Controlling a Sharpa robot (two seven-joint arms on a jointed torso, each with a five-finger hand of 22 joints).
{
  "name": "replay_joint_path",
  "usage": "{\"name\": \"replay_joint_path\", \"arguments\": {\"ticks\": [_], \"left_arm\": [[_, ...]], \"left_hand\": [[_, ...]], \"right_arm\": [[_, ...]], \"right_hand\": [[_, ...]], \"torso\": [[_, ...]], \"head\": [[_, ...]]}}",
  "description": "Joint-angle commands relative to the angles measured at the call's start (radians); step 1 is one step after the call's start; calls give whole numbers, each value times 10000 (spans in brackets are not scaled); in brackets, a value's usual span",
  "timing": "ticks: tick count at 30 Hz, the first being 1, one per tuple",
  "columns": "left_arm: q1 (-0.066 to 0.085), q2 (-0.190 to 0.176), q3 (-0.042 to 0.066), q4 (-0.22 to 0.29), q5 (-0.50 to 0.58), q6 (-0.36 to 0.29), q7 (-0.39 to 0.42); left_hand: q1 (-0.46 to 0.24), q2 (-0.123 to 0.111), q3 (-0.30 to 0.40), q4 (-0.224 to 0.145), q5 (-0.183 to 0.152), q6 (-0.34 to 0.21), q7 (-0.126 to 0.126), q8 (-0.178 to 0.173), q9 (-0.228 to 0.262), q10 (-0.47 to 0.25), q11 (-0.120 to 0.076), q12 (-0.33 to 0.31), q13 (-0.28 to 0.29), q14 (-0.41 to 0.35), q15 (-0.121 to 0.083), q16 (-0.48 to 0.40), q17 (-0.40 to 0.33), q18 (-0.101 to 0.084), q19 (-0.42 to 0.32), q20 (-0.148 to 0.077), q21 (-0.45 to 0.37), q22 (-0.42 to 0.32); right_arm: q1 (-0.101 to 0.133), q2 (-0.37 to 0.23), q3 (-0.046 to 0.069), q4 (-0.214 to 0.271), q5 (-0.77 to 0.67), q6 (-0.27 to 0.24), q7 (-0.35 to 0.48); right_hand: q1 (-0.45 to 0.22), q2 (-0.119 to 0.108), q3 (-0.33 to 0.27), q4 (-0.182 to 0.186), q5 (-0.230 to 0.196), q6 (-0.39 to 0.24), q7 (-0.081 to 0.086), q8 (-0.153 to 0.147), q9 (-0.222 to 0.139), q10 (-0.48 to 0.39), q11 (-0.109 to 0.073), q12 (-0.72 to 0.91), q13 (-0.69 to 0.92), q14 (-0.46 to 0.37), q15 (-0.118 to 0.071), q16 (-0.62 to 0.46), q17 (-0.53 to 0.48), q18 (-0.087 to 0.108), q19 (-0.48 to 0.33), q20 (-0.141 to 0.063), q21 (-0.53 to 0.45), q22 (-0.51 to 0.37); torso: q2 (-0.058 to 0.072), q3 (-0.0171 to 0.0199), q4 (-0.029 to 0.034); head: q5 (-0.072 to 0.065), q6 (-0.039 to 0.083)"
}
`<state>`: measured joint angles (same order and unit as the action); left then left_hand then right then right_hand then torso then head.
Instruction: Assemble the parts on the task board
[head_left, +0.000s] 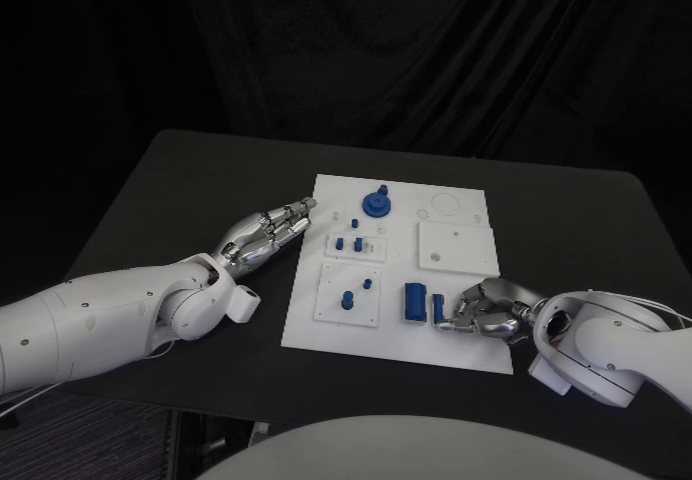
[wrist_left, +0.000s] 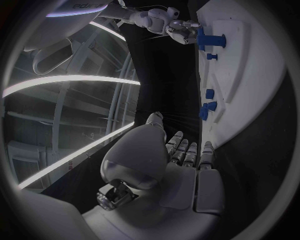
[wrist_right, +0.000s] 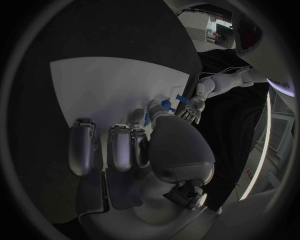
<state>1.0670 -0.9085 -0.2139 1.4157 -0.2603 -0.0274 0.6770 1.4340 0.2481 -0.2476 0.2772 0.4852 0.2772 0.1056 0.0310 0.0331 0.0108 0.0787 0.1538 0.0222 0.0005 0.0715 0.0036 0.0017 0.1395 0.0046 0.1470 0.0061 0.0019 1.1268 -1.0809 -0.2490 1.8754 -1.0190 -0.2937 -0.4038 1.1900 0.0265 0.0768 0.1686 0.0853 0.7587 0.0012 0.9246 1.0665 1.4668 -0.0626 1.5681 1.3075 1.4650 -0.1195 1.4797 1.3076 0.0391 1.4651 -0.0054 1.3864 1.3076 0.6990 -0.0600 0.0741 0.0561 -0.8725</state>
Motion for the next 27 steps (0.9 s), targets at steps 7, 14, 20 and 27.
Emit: {"name": "replay_joint_path", "arguments": {"ticks": [7, 14, 20, 27], "left_arm": [[-12, 5, 7, 31, -16, 129, 104], [-12, 2, 7, 33, -16, 135, 101], [-13, 1, 7, 28, -16, 126, 120], [-15, -12, 7, 32, -16, 104, 162]], "left_hand": [[131, 1, 72, -15, 57, 2, 66, 53, 17, 2, 95, 36, 13, -5, 50, -36, -17, 78, -26, 59, -41, 10], [139, -1, 75, -18, 58, 2, 69, 53, 17, 4, 99, 40, 13, -5, 53, -36, -17, 76, -26, 61, -41, 10], [139, -1, 75, -18, 58, 2, 69, 53, 17, 4, 99, 40, 13, -5, 53, -36, -17, 76, -26, 61, -41, 10], [150, -5, 80, -24, 64, 2, 73, 53, 16, 5, 103, 37, 13, -5, 54, -36, -17, 74, -25, 62, -40, 12]], "right_arm": [[-26, 98, 1, -74, -62, 298, -270], [-27, 121, 2, -79, -62, 434, -220], [-27, 87, 2, -40, -62, 453, -72], [-16, -206, 12, 300, -62, 42, 214]], "right_hand": [[607, 104, 138, -366, 42, 30, -111, -15, -58, 1040, -113, 27, 2633, 651, -87, -23, 331, 95, 299, -87, -136, 1988], [690, 45, 106, -441, -71, 42, -101, -29, -76, 1040, -107, 27, 2633, 647, -85, -31, 314, 101, 286, -88, -168, 1978], [626, -184, -90, -455, -194, 38, -69, -34, -86, 1040, -81, 27, 2633, 647, -66, -29, 327, 110, 266, -76, -215, 1964], [220, -496, -523, -193, -352, 116, -56, 81, -37, 1040, -67, 27, 2633, 703, -51, 87, 583, 80, 325, -63, -89, 2008]], "torso": [[2, -8, 3], [0, -7, 8], [-1, -5, 0], [0, -3, -10]], "head": [[16, -1], [7, -1], [21, -1], [68, -1]]}}
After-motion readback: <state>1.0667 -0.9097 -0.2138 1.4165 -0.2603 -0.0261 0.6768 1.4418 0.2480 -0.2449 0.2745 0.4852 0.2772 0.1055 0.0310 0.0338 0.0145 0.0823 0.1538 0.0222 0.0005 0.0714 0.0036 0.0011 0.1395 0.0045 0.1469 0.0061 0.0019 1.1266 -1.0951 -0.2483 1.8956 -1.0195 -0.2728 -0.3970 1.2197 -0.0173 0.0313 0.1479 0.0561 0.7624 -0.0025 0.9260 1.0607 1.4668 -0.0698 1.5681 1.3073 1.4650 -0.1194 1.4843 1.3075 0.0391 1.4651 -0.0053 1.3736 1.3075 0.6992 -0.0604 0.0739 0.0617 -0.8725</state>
